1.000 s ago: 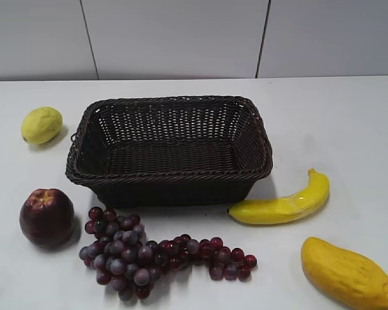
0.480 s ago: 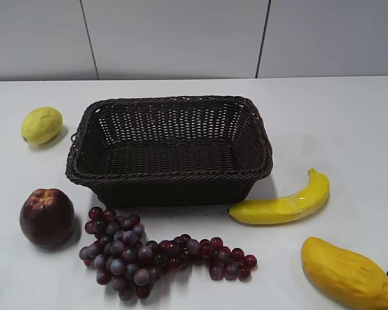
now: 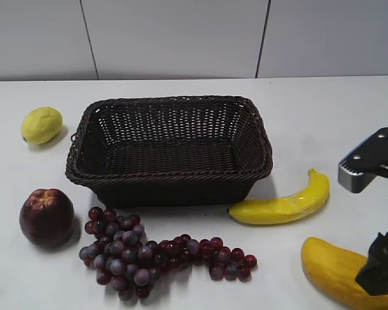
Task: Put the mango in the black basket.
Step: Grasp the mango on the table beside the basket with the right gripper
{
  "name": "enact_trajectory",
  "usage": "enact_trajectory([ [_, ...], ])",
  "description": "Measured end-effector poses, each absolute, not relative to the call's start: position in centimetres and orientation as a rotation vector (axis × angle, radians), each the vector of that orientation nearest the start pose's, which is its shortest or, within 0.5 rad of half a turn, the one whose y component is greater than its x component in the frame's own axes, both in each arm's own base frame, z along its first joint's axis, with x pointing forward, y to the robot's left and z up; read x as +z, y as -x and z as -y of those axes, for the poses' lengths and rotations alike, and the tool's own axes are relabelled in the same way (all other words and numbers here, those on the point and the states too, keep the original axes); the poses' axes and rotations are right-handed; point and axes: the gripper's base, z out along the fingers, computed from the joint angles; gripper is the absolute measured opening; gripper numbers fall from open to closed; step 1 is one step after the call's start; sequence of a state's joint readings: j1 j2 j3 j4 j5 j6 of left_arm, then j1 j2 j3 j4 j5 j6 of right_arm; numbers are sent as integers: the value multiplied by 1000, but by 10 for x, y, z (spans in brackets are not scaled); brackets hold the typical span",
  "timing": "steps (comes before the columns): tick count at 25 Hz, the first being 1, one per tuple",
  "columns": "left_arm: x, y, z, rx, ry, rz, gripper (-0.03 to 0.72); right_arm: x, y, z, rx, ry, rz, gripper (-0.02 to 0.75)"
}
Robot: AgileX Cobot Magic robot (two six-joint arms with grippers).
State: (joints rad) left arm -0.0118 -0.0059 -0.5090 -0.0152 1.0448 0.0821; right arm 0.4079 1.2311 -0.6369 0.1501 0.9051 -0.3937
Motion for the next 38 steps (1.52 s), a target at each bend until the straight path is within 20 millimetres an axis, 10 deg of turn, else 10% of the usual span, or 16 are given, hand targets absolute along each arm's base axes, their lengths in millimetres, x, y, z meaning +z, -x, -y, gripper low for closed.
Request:
enact_trajectory([
  [25,281,6,1,27,-95,-2011,240,115,-203,-100,9,1308,-2934,640],
  [38,281,6,1,27,-95,-2011,240,152,-223,-111,-3,1190,-3125,577],
])
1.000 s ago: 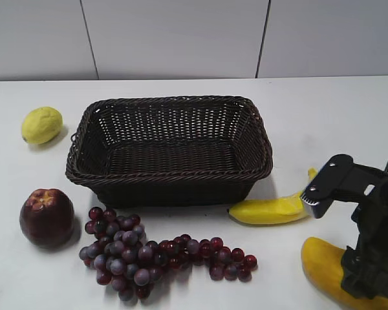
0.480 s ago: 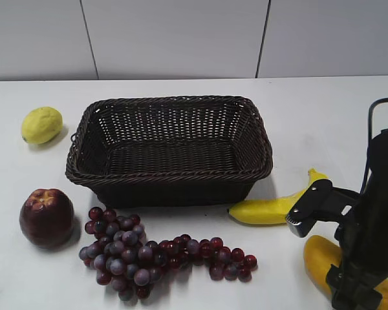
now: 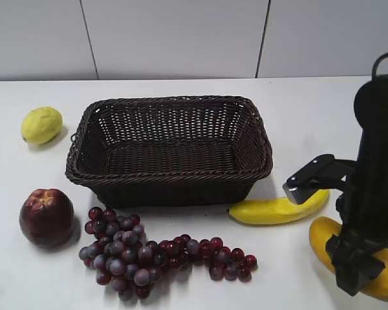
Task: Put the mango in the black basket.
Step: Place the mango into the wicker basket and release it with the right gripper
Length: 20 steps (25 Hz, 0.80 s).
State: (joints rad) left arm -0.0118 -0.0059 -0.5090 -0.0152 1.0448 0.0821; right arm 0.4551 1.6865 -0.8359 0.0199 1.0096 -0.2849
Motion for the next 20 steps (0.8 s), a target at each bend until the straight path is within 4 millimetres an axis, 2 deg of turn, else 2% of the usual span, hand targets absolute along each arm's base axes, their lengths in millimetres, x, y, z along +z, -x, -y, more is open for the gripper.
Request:
enact_trajectory([
  [5,281,6,1,27,-95,-2011,240,203,-240,-119,7,1160,-3058,577],
  [11,281,6,1,27,-95,-2011,240,286,-272,-135,49,1038,-2796,577],
  [15,281,6,1,27,-95,-2011,240,334,-291,-144,67,977,-2633,577],
  [18,281,6,1,27,-95,-2011,240,353,-308,-152,68,953,-2563,577],
  [20,281,6,1,27,-95,-2011,240,356,-320,-158,70,947,-2545,577],
])
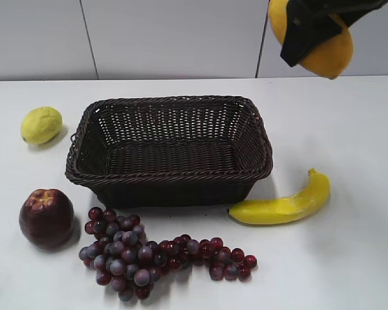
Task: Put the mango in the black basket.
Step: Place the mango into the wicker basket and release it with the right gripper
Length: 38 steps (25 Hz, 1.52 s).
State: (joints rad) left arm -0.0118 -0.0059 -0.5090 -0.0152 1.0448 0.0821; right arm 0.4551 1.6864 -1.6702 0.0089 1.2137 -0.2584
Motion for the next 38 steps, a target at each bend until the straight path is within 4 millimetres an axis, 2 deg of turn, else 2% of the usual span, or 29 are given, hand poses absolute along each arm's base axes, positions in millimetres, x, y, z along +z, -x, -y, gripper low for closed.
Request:
enact_trajectory([
  [3,281,6,1,27,-95,-2011,240,348,-341,-169,71,954,-2547,577],
  [8,281,6,1,27,-95,-2011,240,307,-362,-211,64,1146,-2550,577],
  [12,281,6,1,27,-95,-2011,240,265,-366,-252,34,1421,-2490,577],
  [15,281,6,1,27,-95,-2011,240,237,-367,-278,22,1605,-2377,577],
  [19,281,6,1,27,-95,-2011,240,211,-369,-303,14,1722,-2228,577],
  [24,281,6,1,27,-95,-2011,240,182,-374,-313,11,1758,-2207,577],
  [28,281,6,1,27,-95,-2011,240,169,-375,-315,27,1764,-2226,577],
  [33,281,6,1,27,-95,-2011,240,166,-371,-320,130,1727,-2258,577],
  [36,281,6,1,27,-95,-2011,240,167,-370,-322,164,1713,-2267,640],
  [38,281,6,1,27,-95,-2011,240,167,-370,-322,167,1710,-2266,646],
])
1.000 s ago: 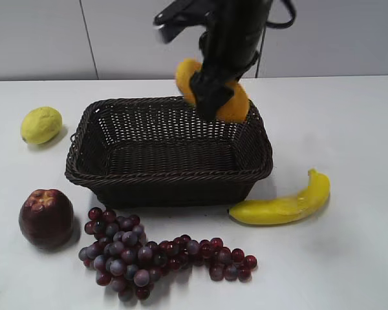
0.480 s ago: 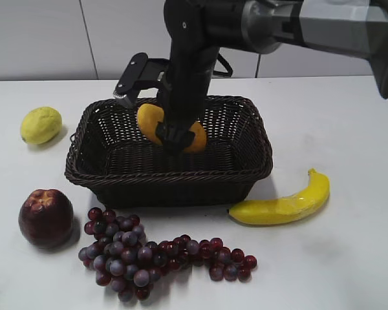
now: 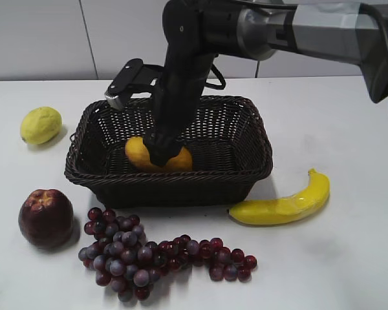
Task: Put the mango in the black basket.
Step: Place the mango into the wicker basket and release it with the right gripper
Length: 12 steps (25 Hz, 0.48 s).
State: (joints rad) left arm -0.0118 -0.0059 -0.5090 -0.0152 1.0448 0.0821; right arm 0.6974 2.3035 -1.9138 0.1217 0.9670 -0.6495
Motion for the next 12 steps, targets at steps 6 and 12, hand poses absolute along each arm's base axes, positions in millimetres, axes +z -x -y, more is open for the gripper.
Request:
enact_trajectory([
  [6,281,6,1,27,-95,-2011,240,177,-367,-319,164,1723,-2272,645],
  [12,281,6,1,27,-95,-2011,240,244,-361,-300,85,1649,-2221,638],
])
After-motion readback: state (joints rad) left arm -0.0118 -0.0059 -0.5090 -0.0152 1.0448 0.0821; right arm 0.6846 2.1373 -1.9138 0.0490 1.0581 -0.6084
